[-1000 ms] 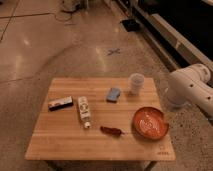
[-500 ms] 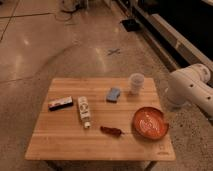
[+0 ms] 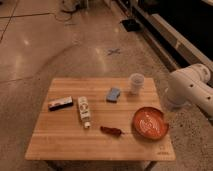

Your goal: Place the pepper in the ceramic cup

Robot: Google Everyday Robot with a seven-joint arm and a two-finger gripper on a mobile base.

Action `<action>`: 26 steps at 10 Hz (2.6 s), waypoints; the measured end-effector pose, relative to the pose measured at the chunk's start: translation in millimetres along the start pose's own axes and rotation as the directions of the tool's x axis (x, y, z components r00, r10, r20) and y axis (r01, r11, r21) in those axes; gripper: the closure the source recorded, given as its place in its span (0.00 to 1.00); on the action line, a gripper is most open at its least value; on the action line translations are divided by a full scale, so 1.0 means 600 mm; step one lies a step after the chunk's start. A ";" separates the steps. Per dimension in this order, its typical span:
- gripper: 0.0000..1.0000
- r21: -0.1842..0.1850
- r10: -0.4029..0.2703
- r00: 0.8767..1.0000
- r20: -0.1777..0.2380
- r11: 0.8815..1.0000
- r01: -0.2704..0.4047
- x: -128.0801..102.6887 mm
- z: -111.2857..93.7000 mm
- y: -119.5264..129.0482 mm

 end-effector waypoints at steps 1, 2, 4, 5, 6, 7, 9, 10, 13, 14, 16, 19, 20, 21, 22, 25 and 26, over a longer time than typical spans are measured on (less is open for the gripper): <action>0.35 0.000 0.000 1.000 0.000 1.000 0.000 0.000 0.000 0.000; 0.35 0.000 0.000 1.000 -0.001 1.000 0.000 0.000 0.000 0.000; 0.35 0.003 -0.023 1.000 0.012 1.000 0.023 -0.027 -0.002 0.018; 0.35 0.000 -0.041 0.999 0.032 0.999 0.041 -0.058 -0.004 0.037; 0.35 -0.004 -0.054 0.998 0.046 0.999 0.054 -0.083 -0.002 0.053; 0.35 -0.010 -0.078 0.995 0.062 0.997 0.078 -0.123 0.002 0.073; 0.35 -0.018 -0.121 0.990 0.071 0.992 0.122 -0.189 0.018 0.102; 0.35 -0.016 -0.139 0.988 0.064 0.990 0.140 -0.212 0.028 0.106; 0.35 0.004 -0.186 0.981 0.053 0.983 0.186 -0.299 0.075 0.093; 0.35 0.006 -0.195 0.979 0.057 0.981 0.195 -0.326 0.093 0.087; 0.35 -0.008 -0.208 0.976 0.066 0.978 0.209 -0.360 0.128 0.088; 0.35 -0.029 -0.210 0.973 0.095 0.977 0.213 -0.394 0.185 0.095; 0.35 -0.027 -0.204 0.974 0.104 0.978 0.207 -0.399 0.199 0.093; 0.35 -0.025 -0.193 0.975 0.115 0.980 0.197 -0.402 0.215 0.089; 0.35 -0.023 -0.182 0.975 0.126 0.982 0.186 -0.405 0.228 0.082; 0.35 -0.028 -0.167 0.975 0.144 0.985 0.173 -0.410 0.257 0.070; 0.35 -0.031 -0.169 0.975 0.143 0.984 0.175 -0.409 0.264 0.069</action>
